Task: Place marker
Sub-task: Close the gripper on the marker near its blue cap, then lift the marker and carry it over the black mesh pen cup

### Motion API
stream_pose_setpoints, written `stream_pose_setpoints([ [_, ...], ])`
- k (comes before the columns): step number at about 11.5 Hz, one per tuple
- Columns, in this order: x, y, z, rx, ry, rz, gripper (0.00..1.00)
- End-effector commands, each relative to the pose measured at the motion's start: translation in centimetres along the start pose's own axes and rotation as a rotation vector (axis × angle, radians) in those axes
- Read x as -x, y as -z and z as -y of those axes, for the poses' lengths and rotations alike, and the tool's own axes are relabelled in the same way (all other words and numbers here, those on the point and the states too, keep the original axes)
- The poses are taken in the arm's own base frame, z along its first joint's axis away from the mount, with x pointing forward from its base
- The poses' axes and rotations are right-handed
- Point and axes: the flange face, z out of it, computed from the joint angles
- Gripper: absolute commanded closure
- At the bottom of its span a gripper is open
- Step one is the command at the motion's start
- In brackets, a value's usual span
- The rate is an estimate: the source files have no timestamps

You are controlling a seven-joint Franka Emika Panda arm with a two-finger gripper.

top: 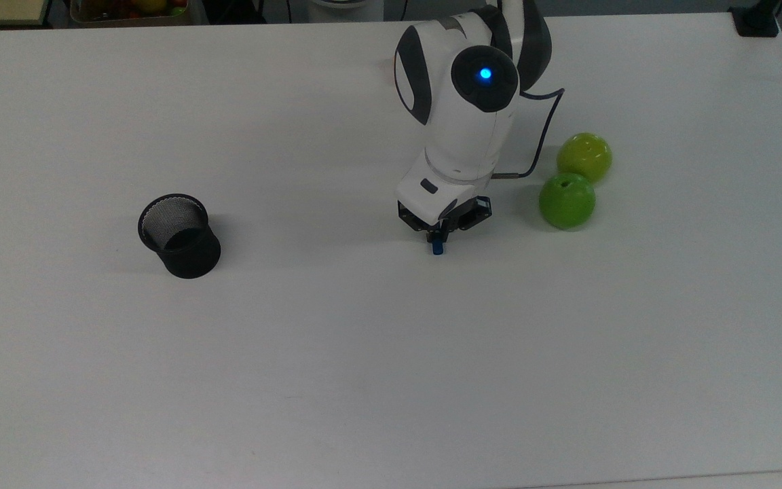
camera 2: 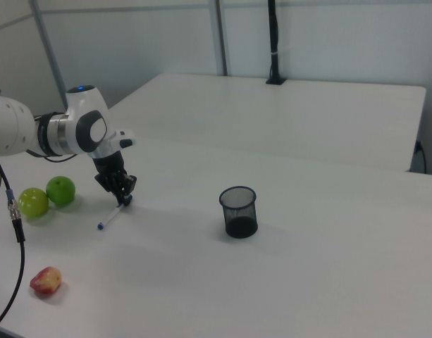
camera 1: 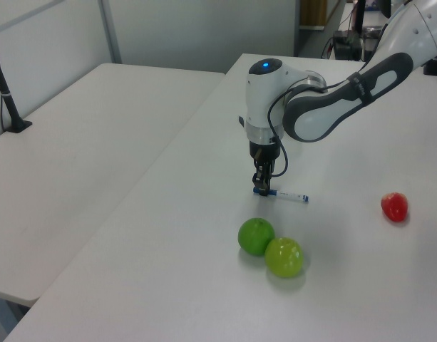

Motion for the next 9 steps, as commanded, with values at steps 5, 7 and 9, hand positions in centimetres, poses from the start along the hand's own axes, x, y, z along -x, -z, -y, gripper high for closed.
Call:
stream_pose_setpoints([
  [5,0.0,6.3,-1.4,0.017,-0.034,-0.035,0.91],
  [7,0.8,10.6,-2.8,0.019,-0.055,-0.041,0.91],
  [9,1.3,14.1,-5.4,0.026,-0.083,-0.048,0.91],
])
